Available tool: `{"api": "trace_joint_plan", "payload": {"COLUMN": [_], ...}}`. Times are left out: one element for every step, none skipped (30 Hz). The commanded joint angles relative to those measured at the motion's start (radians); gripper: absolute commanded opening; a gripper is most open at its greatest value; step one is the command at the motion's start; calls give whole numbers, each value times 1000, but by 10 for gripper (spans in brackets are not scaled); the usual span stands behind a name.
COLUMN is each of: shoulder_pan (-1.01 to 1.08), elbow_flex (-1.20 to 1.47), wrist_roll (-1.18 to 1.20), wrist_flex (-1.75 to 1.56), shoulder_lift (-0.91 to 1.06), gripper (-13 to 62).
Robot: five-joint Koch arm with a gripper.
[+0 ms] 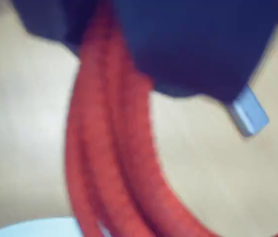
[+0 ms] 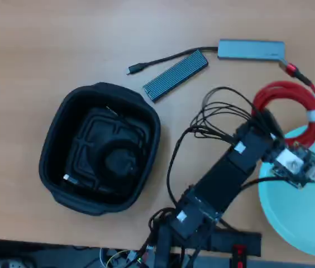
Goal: Put a black charging cable in a black bowl and put a red charging cable in a green bowl
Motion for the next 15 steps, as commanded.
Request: {"api": "trace_joint_plan", "payload": {"shoulder_pan": [86,123,163,206,252,295,339,382,419,454,483,506,522,528,528], "elbow_flex": [-37,-28,-12,9,29,48,64,75,84,89,92,95,97,97,97], "wrist_roll": [9,9,9,9,9,9,8,8,8,8,8,8,8,8,8], "wrist_flex": [-2,-2,-2,-3,-6,-9,-11,-12,-14,-14,-14,-17,-20,-25,-29], "shoulder_lift": [57,57,55,55,54,52,51,49,48,48,46,44,44,44,44], "gripper": [-69,-69,-69,-69,-69,-69,-69,-69,-69,-68,-67,-67,-67,-67,-68]}}
